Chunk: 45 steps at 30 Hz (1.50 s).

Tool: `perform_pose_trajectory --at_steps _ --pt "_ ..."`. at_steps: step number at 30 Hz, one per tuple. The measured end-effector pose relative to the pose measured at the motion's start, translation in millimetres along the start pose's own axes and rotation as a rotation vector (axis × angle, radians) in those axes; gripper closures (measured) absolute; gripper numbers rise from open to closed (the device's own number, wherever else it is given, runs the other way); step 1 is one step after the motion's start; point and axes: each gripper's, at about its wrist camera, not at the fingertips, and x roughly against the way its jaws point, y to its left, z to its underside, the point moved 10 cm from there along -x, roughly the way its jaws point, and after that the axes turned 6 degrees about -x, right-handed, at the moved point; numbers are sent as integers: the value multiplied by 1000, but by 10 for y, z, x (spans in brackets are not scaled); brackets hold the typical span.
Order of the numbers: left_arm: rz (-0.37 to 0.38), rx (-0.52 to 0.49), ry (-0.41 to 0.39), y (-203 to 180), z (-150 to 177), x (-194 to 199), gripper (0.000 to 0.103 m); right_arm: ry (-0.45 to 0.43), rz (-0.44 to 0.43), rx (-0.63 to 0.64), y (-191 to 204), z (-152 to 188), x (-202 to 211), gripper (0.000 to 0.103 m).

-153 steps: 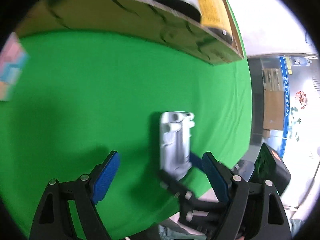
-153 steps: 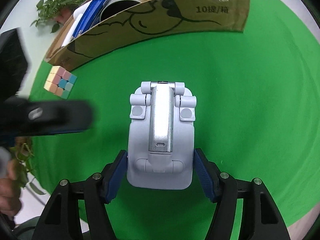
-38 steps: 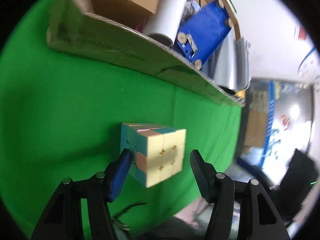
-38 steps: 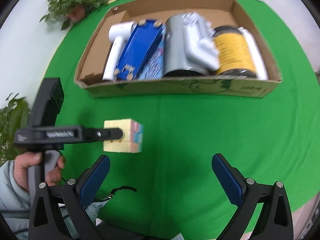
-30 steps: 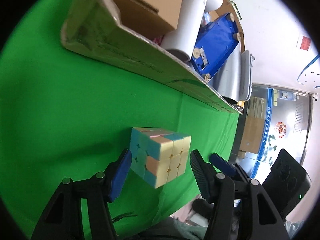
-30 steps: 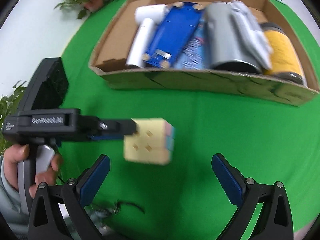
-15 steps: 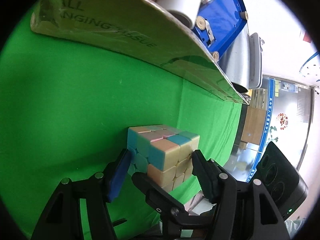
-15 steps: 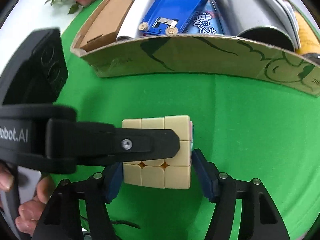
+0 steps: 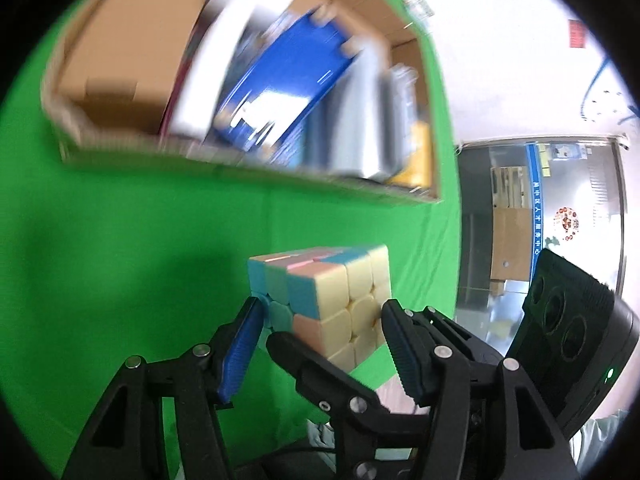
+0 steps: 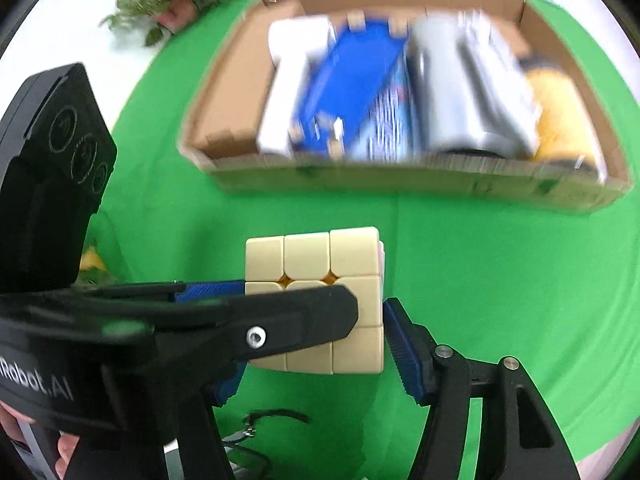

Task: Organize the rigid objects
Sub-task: 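Lift the Rubik's cube with both grippers and carry it over the box, then lower the cube into the box beside the hair dryer and open both grippers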

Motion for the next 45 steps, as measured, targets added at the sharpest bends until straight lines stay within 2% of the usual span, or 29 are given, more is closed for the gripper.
perform_pose_trajectory --at_steps 7,13,16,21,24,31,34,35,38,40,41,42,45 --pt "-25 -94 -135 -552 -505 532 43 -180 -22 50 171 -651 907 43" --pt "-59 -131 -186 -637 -787 724 43 -254 -46 51 330 -1026 1227 43" --pt "-72 -127 -188 -562 -886 723 43 -251 -55 45 416 -1200 1160 43" --pt "-80 -90 -164 -289 -941 716 45 -212 -62 32 523 -1348 794 43" --pt "-83 -68 -131 -126 -1011 638 50 -164 -72 4 497 -1382 512 43" --pt "-97 -26 -41 242 -1130 365 50 -54 -84 -68 380 -1457 -103 43" --pt "-97 -2 -26 359 -1177 318 51 -5 -90 -98 351 -1488 -331 43" --pt "-95 7 -27 400 -1203 307 55 7 -94 -106 344 -1496 -376 43" --pt "-60 66 -32 511 -1274 305 56 63 -117 -144 322 -1519 -548 40" --pt "-67 84 -47 562 -1311 351 56 62 -129 -144 329 -1548 -578 37" --pt "-71 86 -54 579 -1322 378 56 51 -135 -135 344 -1567 -560 32" --pt "-74 89 -63 592 -1329 408 56 34 -141 -119 361 -1594 -534 27" --pt "-89 96 -88 620 -1343 507 56 -20 -141 -74 382 -1670 -406 22"
